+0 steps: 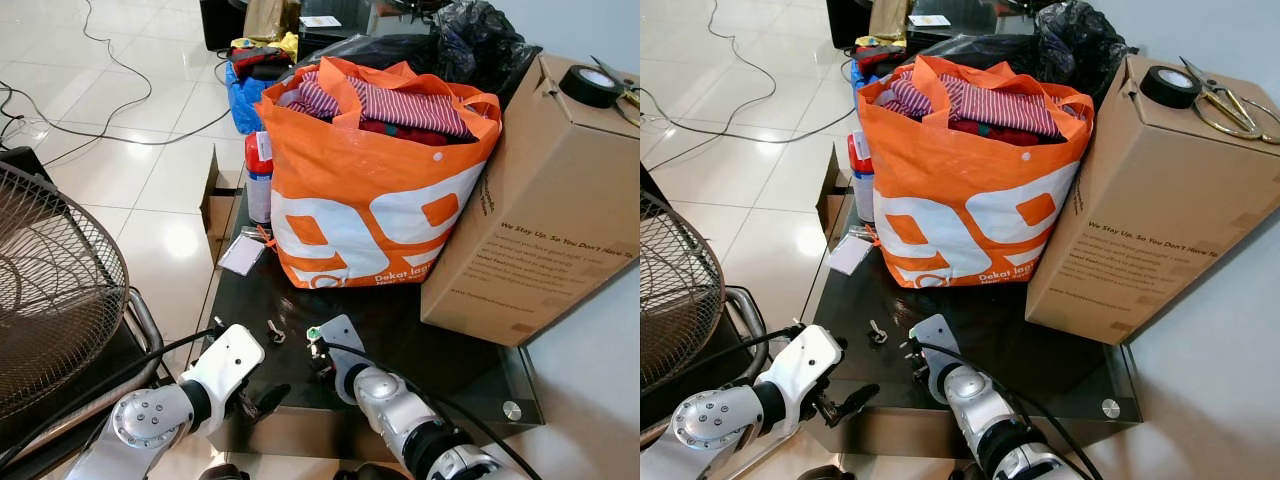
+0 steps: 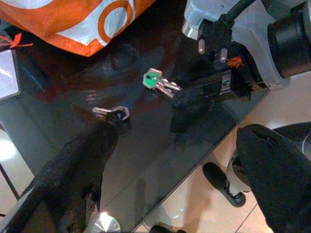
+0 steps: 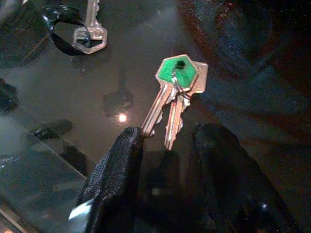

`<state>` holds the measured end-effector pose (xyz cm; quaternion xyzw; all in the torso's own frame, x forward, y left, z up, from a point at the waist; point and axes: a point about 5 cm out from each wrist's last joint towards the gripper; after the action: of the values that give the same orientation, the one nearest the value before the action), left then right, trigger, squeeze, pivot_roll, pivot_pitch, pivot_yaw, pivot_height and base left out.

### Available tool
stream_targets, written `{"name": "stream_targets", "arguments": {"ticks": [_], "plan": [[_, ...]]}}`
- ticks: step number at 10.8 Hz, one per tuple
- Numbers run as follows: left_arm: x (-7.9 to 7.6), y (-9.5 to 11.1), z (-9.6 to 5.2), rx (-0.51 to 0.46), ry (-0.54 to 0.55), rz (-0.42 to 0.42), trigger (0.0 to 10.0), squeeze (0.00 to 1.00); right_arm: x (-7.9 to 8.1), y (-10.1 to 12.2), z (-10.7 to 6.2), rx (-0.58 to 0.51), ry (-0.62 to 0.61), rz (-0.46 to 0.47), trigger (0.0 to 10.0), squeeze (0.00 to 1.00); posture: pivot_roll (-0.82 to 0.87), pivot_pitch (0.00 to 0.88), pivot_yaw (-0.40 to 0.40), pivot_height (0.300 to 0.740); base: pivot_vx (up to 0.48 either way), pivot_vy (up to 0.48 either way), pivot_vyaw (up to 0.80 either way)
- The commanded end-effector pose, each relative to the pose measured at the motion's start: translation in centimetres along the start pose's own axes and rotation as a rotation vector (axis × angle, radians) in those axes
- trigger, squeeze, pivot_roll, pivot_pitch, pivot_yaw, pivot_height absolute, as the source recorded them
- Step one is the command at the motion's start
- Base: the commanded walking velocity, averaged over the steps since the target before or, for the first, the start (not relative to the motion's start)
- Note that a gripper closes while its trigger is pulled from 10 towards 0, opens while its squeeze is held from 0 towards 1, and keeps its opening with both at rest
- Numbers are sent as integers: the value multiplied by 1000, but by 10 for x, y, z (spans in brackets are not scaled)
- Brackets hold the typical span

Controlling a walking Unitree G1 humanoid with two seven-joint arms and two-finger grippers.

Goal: Hang keys on a hook

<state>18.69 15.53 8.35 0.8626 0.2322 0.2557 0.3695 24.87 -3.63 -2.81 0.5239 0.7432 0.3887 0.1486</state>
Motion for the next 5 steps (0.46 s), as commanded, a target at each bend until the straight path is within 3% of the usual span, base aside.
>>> {"name": "stream_targets", "arguments": {"ticks": [1, 2, 4, 5], "plan": [[0, 3, -1, -5, 5, 6, 10000, 0, -10, -11, -2, 60, -49, 65, 9059, 0, 4, 63, -112, 740, 0, 0, 0], [0, 2, -1, -4, 5, 5, 10000, 0, -9, -10, -2, 52, -39, 79, 3765, 0, 5, 65, -113, 740, 0, 0, 0], [0, 2, -2, 0, 6, 7, 10000, 0, 0, -10, 0, 46, -21, 92, 2039, 0, 10, 72, -110, 740, 0, 0, 0], [0, 1, -3, 1, 6, 7, 10000, 0, 1, -9, 0, 46, -19, 92, 1843, 0, 10, 72, -109, 740, 0, 0, 0]]}}
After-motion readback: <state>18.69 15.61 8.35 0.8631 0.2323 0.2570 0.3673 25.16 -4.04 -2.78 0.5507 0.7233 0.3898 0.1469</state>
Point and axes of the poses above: a point about 5 cm out from each wrist's last joint towards the gripper, its own z axis pointing out of the wrist towards the gripper, its own y axis along the axis of the wrist's last joint, x = y × z, and after that the axes turned 10 degrees about z, right-handed
